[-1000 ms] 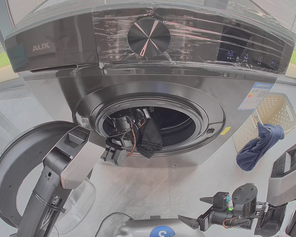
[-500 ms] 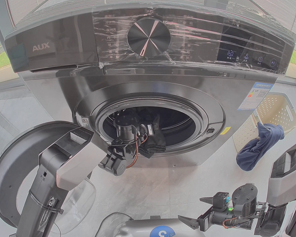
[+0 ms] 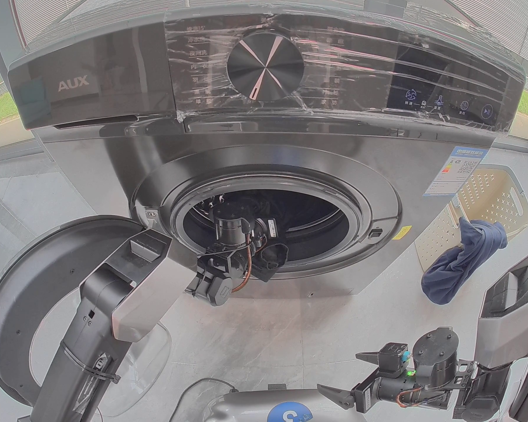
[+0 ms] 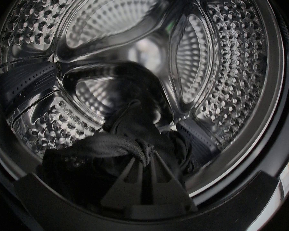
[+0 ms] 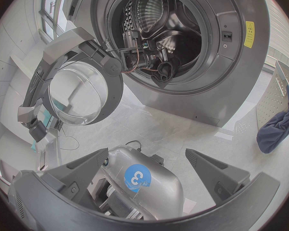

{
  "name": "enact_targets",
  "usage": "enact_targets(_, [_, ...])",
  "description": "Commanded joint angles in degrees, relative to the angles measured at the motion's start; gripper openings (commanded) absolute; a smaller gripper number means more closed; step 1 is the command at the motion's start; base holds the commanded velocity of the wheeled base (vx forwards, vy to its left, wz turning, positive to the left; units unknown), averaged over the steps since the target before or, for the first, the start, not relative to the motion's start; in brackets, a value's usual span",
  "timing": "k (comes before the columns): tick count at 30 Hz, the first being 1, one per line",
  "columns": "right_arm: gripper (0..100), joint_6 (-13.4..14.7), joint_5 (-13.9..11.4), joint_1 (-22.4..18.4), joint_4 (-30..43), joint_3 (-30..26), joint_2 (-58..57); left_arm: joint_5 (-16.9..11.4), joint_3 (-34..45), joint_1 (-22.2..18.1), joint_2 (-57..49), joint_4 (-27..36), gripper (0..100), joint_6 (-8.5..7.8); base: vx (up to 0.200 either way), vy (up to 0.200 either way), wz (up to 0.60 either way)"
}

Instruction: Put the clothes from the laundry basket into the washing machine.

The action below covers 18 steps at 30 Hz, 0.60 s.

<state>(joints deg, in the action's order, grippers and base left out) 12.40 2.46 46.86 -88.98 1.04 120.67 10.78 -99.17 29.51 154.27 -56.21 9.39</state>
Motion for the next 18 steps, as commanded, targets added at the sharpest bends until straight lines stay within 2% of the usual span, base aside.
enact_targets(1, [100,-0.01,0.00,0.07,-0.58,0.02,0.09,-0.05,-9.64,0.81,4.46,0.49,0,1.69,0.000,0.000,0.00])
enact_targets(2, [100,-0.01,0.00,-0.01,-0.58,0.02,0.09,-0.05,-11.13,0.81,4.72,0.84,0,2.57,0.000,0.000,0.00])
enact_targets(6, [100,-0.01,0.00,-0.01,-0.58,-0.07,0.09,0.47,-15.42,1.16,4.63,3.21,0,7.93,0.000,0.000,0.00])
enact_targets(8, [100,-0.01,0.00,0.07,-0.58,0.02,0.09,0.65,-15.42,1.07,4.37,3.48,0,9.25,0.000,0.000,0.00])
enact_targets(11, [100,-0.01,0.00,0.07,-0.58,0.02,0.09,0.56,-15.42,0.98,4.19,3.30,0,9.95,0.000,0.000,0.00])
enact_targets(18, [100,-0.01,0.00,-0.01,-0.58,-0.07,0.09,0.91,-15.42,0.63,4.63,2.60,0,9.86,0.000,0.000,0.00])
